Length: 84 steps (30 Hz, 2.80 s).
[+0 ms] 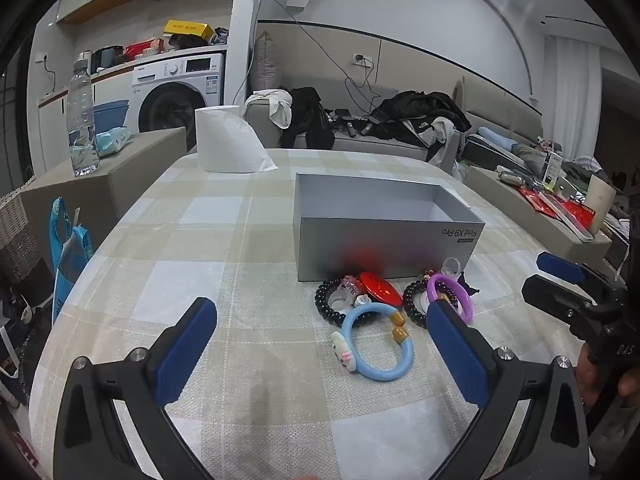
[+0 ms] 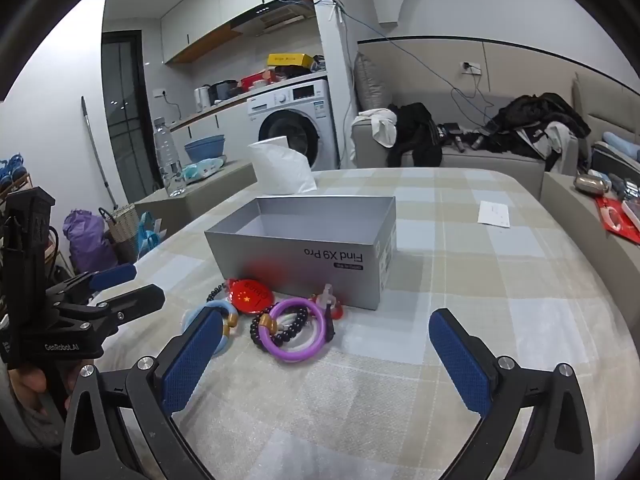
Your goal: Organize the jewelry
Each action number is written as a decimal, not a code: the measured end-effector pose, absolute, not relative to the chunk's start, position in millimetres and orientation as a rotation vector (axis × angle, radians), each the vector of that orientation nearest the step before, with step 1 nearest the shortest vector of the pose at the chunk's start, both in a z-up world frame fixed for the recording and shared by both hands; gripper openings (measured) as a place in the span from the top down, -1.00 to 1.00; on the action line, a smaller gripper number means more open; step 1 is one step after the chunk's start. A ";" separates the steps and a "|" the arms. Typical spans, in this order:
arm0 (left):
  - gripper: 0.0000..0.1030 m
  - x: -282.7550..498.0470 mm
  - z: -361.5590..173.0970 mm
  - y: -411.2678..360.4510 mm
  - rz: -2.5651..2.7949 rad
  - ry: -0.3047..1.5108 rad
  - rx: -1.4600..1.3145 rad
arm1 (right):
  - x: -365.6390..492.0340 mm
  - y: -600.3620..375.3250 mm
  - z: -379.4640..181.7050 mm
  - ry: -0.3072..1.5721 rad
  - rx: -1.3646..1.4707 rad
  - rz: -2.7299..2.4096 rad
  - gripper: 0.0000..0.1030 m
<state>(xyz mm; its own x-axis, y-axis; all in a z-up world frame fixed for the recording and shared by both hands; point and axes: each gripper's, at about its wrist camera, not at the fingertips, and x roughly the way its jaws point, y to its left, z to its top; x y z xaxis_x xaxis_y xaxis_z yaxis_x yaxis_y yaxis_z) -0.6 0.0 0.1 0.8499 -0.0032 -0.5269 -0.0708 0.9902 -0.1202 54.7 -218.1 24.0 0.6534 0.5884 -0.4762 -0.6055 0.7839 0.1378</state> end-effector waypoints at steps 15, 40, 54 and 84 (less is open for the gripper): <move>-0.98 1.1 -0.9 0.7 0.033 0.566 -0.135 | 55.8 -218.9 23.2 0.540 -0.031 0.681 -1.00; -0.98 1.5 -0.9 0.8 0.032 0.568 -0.136 | 56.0 -217.3 22.4 0.540 -0.033 0.681 -1.00; -0.98 1.6 -0.8 0.4 0.034 0.569 -0.134 | 55.8 -217.3 22.5 0.539 -0.033 0.681 -1.00; -0.98 0.1 -0.1 0.0 0.038 0.567 -0.131 | 55.9 -218.0 22.2 0.541 -0.032 0.680 -1.00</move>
